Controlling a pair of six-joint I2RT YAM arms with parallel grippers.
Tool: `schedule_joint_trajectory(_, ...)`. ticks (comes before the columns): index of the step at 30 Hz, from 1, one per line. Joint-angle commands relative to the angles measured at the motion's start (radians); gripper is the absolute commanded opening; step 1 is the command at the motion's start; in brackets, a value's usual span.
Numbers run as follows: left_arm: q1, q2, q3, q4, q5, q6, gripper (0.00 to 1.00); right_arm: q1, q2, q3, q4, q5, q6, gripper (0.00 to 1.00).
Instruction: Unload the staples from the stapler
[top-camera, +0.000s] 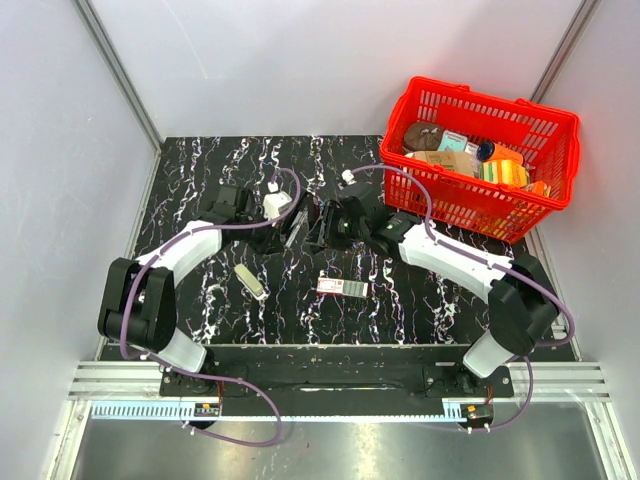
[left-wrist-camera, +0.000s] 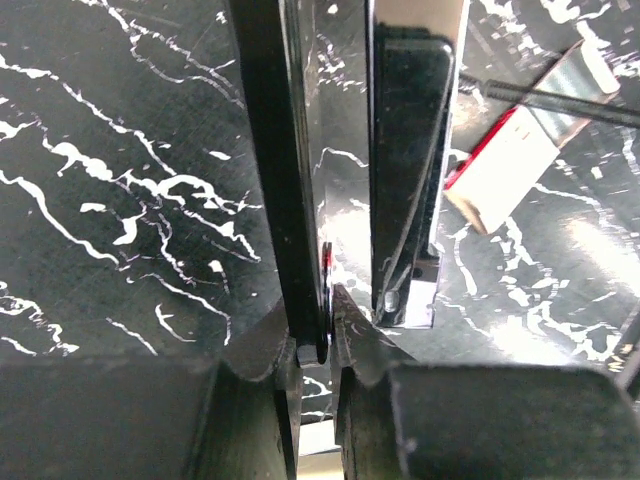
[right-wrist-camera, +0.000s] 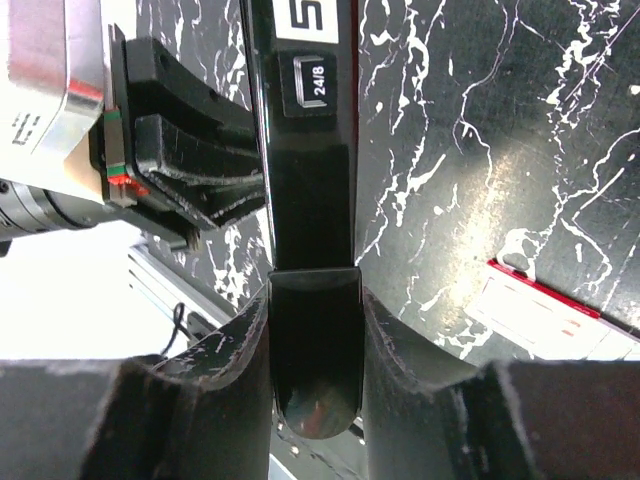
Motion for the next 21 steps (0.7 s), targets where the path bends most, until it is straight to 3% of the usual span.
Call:
schedule_joint_trajectory(1,-0.02,-0.05,-0.02,0.142,-0.172,0.179,0.0,-0.008,-0.051,-0.029,-0.001,-0.037,-0.131,0.0)
schedule_joint_trajectory(9,-0.055,-0.04,-0.049,0.197,-0.325,0.335,0.0,-0.073,-0.091,-0.147,0.006,0.016,-0.217,0.0)
schedule_joint_trajectory(21,-0.172,-0.058,-0.193,0.375,-0.546,0.555,0.0,-0.154,-0.102,-0.141,-0.029,0.005,-0.289,0.0)
